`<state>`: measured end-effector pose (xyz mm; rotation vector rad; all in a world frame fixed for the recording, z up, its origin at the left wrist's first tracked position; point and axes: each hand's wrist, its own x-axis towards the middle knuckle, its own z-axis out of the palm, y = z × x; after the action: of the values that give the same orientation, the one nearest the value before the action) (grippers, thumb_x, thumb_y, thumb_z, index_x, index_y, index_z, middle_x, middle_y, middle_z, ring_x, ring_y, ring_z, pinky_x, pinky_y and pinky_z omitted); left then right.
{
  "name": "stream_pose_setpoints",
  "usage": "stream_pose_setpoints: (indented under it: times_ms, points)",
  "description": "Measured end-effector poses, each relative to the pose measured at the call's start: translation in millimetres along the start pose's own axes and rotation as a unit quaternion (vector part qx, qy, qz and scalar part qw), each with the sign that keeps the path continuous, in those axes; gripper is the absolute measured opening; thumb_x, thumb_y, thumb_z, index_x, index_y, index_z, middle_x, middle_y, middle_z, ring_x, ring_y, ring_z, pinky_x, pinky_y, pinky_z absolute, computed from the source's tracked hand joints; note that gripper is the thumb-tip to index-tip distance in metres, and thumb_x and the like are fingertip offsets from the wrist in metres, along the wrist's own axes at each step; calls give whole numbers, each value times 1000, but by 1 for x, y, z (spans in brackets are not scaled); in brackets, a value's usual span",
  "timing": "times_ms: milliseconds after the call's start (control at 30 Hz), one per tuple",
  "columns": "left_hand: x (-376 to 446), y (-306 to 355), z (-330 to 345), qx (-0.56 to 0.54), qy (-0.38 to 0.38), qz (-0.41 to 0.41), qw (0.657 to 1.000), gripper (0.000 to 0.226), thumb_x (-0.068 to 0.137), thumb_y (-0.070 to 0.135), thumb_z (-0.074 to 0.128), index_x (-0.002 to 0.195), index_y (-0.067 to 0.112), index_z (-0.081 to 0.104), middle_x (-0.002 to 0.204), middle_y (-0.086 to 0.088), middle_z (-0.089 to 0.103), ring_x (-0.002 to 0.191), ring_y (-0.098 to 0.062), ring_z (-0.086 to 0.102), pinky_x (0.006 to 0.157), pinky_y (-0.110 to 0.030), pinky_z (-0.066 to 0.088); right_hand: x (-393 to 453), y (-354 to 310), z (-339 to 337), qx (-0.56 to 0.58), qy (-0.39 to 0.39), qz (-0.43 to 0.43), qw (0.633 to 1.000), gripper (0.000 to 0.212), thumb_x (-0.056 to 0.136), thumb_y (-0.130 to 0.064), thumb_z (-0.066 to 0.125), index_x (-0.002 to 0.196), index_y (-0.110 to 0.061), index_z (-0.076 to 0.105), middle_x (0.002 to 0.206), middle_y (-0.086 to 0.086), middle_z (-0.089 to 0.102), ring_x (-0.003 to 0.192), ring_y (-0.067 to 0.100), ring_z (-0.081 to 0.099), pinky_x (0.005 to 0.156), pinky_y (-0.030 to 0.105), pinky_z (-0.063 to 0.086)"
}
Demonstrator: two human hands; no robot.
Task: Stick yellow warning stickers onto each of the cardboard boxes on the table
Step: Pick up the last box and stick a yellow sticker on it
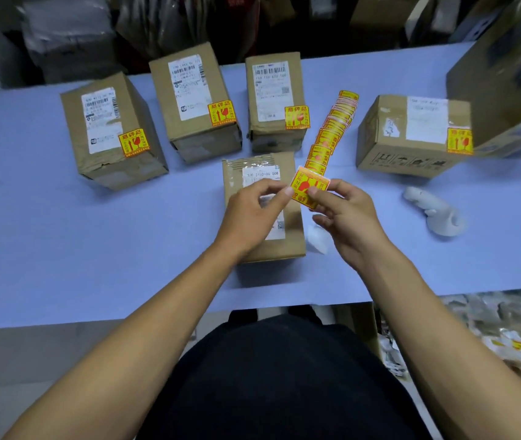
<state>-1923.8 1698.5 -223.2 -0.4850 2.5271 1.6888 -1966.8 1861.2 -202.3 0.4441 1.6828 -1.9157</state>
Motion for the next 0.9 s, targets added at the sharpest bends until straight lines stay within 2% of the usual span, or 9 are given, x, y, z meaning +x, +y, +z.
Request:
stream_pose_setpoints:
  times_ms: [67,167,300,367,433,600,667,767,900]
  points:
    - [-9,11,0,-118,-8,-34,992,9,94,21,66,93,15,72,89,-2,72,82,-11,64,78,-29,50,-12,1,9,36,-31,10,999,16,88,-8,70,79,-21,67,75,-1,69,66,9,64,60,18,49]
    - [-23,18,-5,-178,4,-40,983,11,94,10,65,84,13,69,77,-3,68,71,-9,61,71,-30,50,-21,1,19,25,-55,8,998,9,89,-8,68,88,-17,66,84,6,65,76,15,61,66,22,47]
    - [-31,23,-30,-117,-94,-22,988,8,95,8,65,88,9,69,78,-1,69,72,-10,63,69,-25,53,-23,-17,16,-125,-97,-65,985,7,89,-10,69,91,-17,67,81,5,69,77,15,64,70,26,48]
    - [-32,29,-45,-75,-147,-15,986,8,95,10,66,92,4,69,83,-11,72,76,-12,65,73,-30,54,-25,-32,14,-200,-143,-98,964,9,88,-5,70,87,-14,67,76,4,68,70,11,62,63,23,48]
    - [-34,35,-56,-80,-142,-18,987,10,93,10,67,95,0,68,94,-22,71,82,-17,65,78,-40,56,-29,-41,15,-245,-173,-108,948,12,88,-5,70,82,-14,66,73,3,66,68,11,59,59,22,47]
    - [-41,49,-63,-255,-85,-80,960,17,89,7,69,104,-1,65,96,-19,72,83,-26,70,81,-44,57,-47,-37,29,-87,-153,-64,982,11,88,-3,68,82,-10,63,67,2,65,63,14,60,57,20,50]
    - [-43,51,-61,-273,-83,-97,954,23,90,7,69,110,-4,64,93,-15,72,75,-23,69,74,-37,54,-52,-32,35,-55,-149,-58,986,10,89,-3,67,82,-8,63,65,3,64,62,16,60,60,22,53]
    - [-45,53,-60,-295,-73,-111,946,11,90,7,67,101,5,66,83,-7,73,65,-16,67,60,-26,52,-57,-32,39,-25,-150,-49,987,11,91,-6,65,81,-10,65,71,9,64,68,21,62,67,27,58]
    - [-46,55,-64,-314,-71,-122,939,7,91,4,65,94,10,67,77,-4,71,63,-14,63,56,-24,51,-61,-39,37,14,-175,-16,984,14,93,-8,61,82,-12,68,77,12,70,70,21,70,62,27,59]
